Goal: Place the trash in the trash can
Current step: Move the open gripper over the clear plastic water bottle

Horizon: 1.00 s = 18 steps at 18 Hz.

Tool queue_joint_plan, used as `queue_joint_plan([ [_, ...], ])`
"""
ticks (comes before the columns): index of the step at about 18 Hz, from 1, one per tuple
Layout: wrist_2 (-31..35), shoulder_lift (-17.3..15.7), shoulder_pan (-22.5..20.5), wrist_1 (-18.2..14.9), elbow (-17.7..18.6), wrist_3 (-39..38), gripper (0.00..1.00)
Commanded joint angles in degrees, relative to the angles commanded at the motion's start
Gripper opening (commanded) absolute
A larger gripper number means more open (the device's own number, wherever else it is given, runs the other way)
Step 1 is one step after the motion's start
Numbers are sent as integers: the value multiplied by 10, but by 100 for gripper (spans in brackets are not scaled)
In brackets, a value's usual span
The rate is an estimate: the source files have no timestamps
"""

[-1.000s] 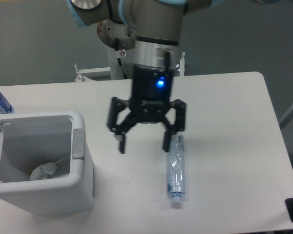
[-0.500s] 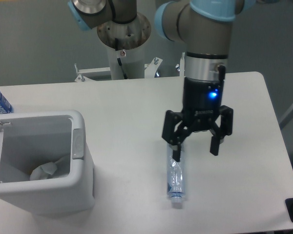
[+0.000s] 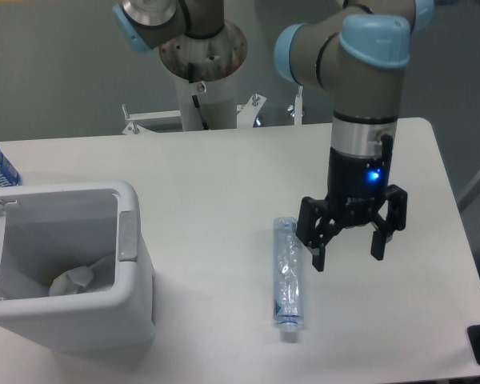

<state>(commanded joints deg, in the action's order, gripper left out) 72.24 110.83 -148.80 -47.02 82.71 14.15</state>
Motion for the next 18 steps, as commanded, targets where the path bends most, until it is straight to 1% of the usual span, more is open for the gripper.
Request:
queue_joint_plan([
  [2,1,5,0,0,0,18,100],
  [7,1,16,0,-1,6,32,100],
  [10,31,21,1,0,17,40,100],
  [14,46,35,5,0,17,65,100],
  [16,47,47,5,0,18,86,100],
  [18,47,61,12,3,14,88,100],
])
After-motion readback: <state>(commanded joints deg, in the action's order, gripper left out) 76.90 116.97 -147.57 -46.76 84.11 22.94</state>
